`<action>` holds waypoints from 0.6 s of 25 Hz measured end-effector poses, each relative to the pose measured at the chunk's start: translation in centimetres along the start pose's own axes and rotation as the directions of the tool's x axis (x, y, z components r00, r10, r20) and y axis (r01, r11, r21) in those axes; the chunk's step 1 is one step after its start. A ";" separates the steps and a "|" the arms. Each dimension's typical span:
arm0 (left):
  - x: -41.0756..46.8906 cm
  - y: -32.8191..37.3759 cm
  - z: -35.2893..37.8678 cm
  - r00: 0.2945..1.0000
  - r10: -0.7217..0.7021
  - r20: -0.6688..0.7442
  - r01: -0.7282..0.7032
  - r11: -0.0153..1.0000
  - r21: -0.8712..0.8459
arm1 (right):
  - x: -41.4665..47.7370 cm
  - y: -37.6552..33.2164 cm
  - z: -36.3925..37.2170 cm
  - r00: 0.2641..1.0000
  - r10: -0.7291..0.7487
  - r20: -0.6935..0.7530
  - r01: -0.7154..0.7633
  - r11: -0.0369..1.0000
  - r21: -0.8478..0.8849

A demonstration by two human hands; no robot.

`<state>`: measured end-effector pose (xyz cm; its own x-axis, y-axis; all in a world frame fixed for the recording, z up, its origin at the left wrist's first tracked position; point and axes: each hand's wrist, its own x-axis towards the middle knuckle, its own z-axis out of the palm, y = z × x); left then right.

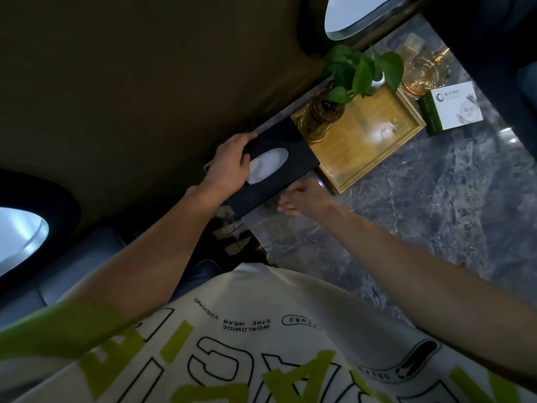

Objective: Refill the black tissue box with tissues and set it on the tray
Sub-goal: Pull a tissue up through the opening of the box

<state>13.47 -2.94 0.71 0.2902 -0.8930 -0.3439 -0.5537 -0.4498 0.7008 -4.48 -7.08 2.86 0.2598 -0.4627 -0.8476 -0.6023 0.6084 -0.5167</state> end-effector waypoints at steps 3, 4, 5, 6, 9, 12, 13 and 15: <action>-3.8 -2.2 1.2 0.982 -0.009 -0.186 0.018 0.999 0.051 | 0.3 0.0 -0.9 0.925 -0.362 -0.114 0.239 0.790 -0.565; -4.5 -2.6 1.7 0.972 -0.034 -0.232 0.047 0.997 0.053 | 0.3 -0.2 -0.9 0.879 -0.468 -0.094 0.311 0.711 -0.631; -5.0 -2.9 2.2 0.962 -0.051 -0.268 0.068 0.996 0.052 | 0.4 -0.3 -0.6 0.835 -0.548 -0.059 0.369 0.635 -0.678; -5.2 -3.0 2.6 0.955 -0.057 -0.290 0.078 0.995 0.062 | 0.5 -0.5 -0.3 0.797 -0.604 -0.010 0.415 0.561 -0.716; -5.0 -3.3 3.6 0.961 -0.041 -0.274 0.066 0.994 0.084 | 0.8 -0.8 1.0 0.752 -0.644 0.138 0.443 0.339 -0.830; -4.7 -3.3 4.0 0.958 -0.066 -0.280 0.079 0.996 0.035 | 1.4 -1.7 2.3 0.753 -0.644 0.138 0.364 0.232 -0.902; -4.7 -3.1 4.1 0.954 -0.076 -0.291 0.087 0.996 0.025 | 1.7 -2.1 2.8 0.770 -0.631 0.097 0.309 0.235 -0.922; -4.7 -2.7 4.0 0.949 -0.080 -0.304 0.084 0.996 0.001 | 2.1 -3.0 3.9 0.802 -0.597 -0.021 0.167 0.257 -0.952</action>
<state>10.50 2.42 -2.08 0.5574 -0.8077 -0.1921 -0.5279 -0.5234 0.6689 0.85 -7.36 2.12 0.5520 -0.7477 -0.3692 -0.8302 -0.5342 -0.1594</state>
